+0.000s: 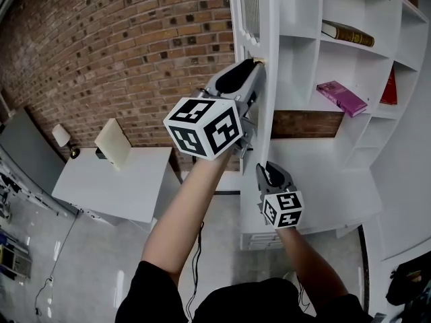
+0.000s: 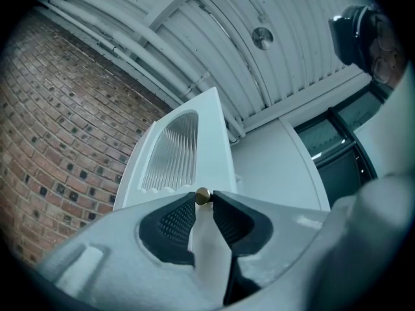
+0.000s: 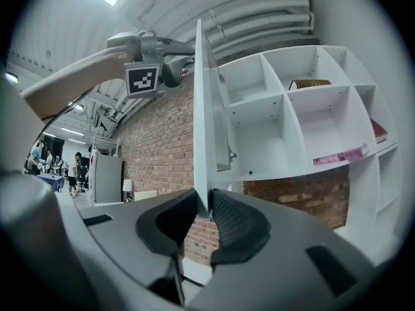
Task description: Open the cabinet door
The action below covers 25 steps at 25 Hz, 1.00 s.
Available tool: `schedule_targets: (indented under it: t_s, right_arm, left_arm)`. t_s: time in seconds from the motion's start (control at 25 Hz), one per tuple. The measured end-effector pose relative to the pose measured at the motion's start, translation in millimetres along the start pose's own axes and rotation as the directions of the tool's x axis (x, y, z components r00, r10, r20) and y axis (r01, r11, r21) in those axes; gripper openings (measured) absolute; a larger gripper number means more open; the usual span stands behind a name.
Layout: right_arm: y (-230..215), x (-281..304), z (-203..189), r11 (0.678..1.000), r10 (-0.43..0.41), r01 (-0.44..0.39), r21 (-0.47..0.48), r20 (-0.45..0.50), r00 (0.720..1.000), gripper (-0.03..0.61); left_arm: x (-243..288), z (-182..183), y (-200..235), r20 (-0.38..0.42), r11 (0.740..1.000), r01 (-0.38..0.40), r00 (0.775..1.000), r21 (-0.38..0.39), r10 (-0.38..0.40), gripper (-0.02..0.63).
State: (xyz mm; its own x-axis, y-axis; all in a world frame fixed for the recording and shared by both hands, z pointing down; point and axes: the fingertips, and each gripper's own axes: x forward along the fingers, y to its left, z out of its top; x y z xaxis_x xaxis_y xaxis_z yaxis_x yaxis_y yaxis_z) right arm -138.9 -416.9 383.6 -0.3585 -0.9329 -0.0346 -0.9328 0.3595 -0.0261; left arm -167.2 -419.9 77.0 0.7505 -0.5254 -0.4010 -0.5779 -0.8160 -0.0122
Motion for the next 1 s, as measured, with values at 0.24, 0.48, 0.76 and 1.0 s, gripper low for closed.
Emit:
schedule_targets:
  t_s: [0.24,0.48,0.76,1.0]
  right_arm:
    - [17.1,7.3,-2.0,1.000,0.009,-0.009,-0.024,-0.020,1.000,0.080]
    - [34.7,14.9,-2.5,0.999,0.016,-0.018,-0.040,-0.028,0.999,0.084]
    - [54.1,24.5,-2.7,0.997,0.034,-0.036,-0.063,-0.030,0.999,0.087]
    - [58.4,26.2,-3.4,0.998,0.038,-0.040,-0.049,-0.029,0.999,0.089]
  left_arm:
    - [-13.2,3.9,10.8,0.013,1.000,-0.028,1.000,-0.001,0.028,0.091]
    - [-26.3,8.9,23.7,0.025,0.998,-0.059,0.998,-0.007,0.059,0.089]
    - [-41.4,15.2,37.2,0.017,0.993,-0.108,0.994,0.040,0.107,0.078]
    - [-45.3,16.2,38.9,0.025,0.993,-0.111,0.994,0.041,0.110,0.074]
